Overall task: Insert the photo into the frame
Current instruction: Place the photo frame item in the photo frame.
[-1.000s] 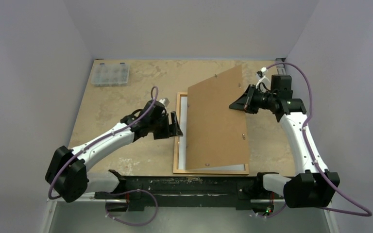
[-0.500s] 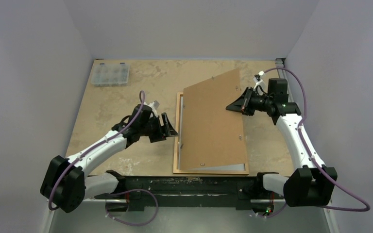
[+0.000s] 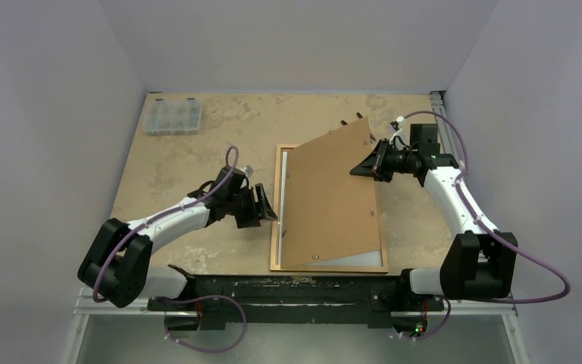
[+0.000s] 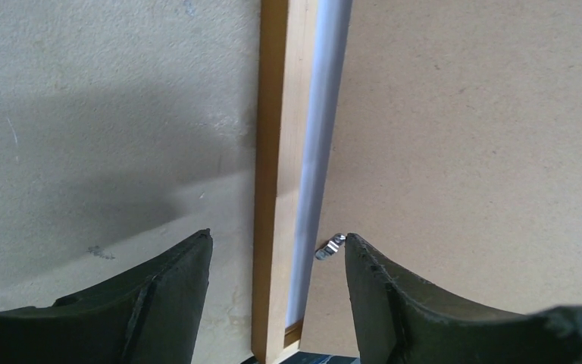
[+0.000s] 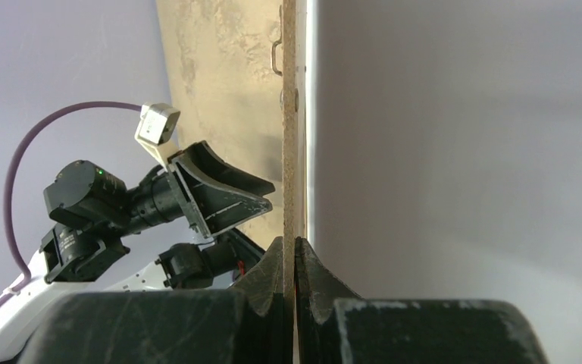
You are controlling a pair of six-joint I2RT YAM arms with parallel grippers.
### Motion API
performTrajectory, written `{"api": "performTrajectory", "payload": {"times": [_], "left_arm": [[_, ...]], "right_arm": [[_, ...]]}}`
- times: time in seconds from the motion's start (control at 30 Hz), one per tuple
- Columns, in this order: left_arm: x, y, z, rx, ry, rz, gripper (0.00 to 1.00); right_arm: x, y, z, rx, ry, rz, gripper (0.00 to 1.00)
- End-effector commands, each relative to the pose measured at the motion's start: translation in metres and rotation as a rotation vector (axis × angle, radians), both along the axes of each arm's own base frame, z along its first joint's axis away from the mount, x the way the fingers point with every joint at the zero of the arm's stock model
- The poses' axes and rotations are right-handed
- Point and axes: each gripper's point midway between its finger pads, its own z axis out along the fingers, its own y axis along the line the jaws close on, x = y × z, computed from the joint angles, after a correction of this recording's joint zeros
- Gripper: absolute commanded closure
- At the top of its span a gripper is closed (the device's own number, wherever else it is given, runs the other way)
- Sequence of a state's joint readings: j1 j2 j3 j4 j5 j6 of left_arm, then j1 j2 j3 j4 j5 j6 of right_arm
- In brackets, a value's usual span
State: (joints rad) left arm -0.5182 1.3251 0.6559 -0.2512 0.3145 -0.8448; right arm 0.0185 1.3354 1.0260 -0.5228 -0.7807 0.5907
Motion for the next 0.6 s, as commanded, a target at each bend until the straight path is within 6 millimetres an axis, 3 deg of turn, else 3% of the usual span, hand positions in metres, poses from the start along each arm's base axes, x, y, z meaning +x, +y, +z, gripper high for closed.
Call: {"api": "performTrajectory", "payload": {"times": [0.0,0.23,0.57], "left_arm": [[0.006,-0.004,-0.006,-0.015,-0.029,-0.018,0.38],[0.006,-0.001,-0.016,0.012,-0.017,-0.023,0.39],[0.012,-0.007,-0.021,0.003,-0.01,-0.033,0.43]], "right_arm": [[0.003,0.005,0.016,0.048,-0.056,0.039,1.0],[0.008,0.005,0.004,0.047,-0.037,0.035,1.0],[0.016,0.006,0.015,0.068,-0.085,0.036,1.0]]}}
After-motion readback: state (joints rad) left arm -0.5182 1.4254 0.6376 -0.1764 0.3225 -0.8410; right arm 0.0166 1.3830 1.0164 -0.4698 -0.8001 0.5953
